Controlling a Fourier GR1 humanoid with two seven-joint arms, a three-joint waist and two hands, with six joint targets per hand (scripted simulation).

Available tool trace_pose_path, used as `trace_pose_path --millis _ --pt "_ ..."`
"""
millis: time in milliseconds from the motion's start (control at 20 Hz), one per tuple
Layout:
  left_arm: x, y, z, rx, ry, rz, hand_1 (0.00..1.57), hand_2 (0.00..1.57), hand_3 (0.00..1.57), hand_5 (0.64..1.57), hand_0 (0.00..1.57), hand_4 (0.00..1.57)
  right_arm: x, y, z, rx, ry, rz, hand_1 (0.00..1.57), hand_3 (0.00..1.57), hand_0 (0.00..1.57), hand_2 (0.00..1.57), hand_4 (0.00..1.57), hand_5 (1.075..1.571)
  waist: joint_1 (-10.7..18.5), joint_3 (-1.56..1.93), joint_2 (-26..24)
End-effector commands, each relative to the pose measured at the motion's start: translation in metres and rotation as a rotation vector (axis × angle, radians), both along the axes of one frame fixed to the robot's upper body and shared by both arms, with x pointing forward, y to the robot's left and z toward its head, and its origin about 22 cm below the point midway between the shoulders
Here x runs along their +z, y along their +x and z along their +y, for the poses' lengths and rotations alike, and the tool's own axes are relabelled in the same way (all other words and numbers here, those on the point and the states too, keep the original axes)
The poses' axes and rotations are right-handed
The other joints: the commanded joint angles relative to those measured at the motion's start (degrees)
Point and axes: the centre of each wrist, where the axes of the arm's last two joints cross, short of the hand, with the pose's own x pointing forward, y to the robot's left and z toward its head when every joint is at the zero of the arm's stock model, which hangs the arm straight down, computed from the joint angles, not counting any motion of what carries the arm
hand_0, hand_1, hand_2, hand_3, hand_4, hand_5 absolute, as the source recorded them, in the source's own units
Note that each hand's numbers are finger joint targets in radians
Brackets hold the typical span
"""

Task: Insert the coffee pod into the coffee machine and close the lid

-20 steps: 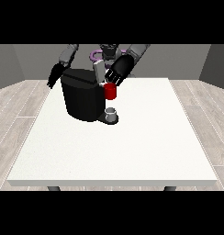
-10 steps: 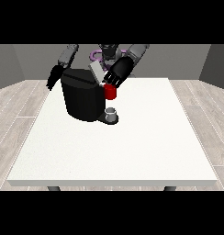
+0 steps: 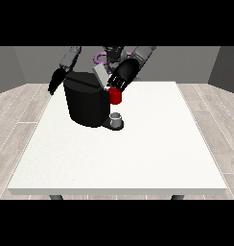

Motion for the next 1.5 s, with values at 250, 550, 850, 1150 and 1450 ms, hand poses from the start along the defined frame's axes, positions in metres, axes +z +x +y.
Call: trace_pose_path --millis 250,550,850,1150,1450 --pt "0.020 -0.003 0.002 0.029 0.097 -0.101 1.22 1.23 1.10 1.571 1.22 0.00 0.009 0.006 0.003 0.014 -0.001 -0.062 0.00 0.00 0.00 0.00 0.00 1.571 -1.21 0.07 3.38" --pt "0.009 -0.004 0.006 -0.005 0.139 -0.125 1.17 1.17 1.02 1.571 1.17 0.00 -0.011 -0.001 -0.005 -0.026 0.017 -0.046 0.00 0.00 0.00 0.00 0.00 1.571 0.97 0.08 2.60" --pt "-0.008 0.000 0.015 0.037 0.073 -0.143 1.11 1.12 0.97 1.571 1.11 0.00 0.010 -0.001 0.003 0.027 -0.011 -0.035 0.00 0.00 0.00 0.00 0.00 1.571 -2.60 0.04 3.29" --pt "0.016 0.000 0.000 0.022 0.051 -0.196 1.25 1.21 0.95 1.571 1.25 0.00 0.017 0.006 0.015 0.007 0.002 -0.050 0.00 0.00 0.00 0.00 0.06 1.571 -1.97 0.06 3.36" --pt "0.014 -0.002 0.020 -0.006 0.089 -0.208 1.25 1.22 0.94 1.571 1.25 0.00 0.016 0.004 0.009 0.011 -0.028 -0.049 0.00 0.00 0.00 0.00 0.11 1.571 -1.78 0.05 3.81"
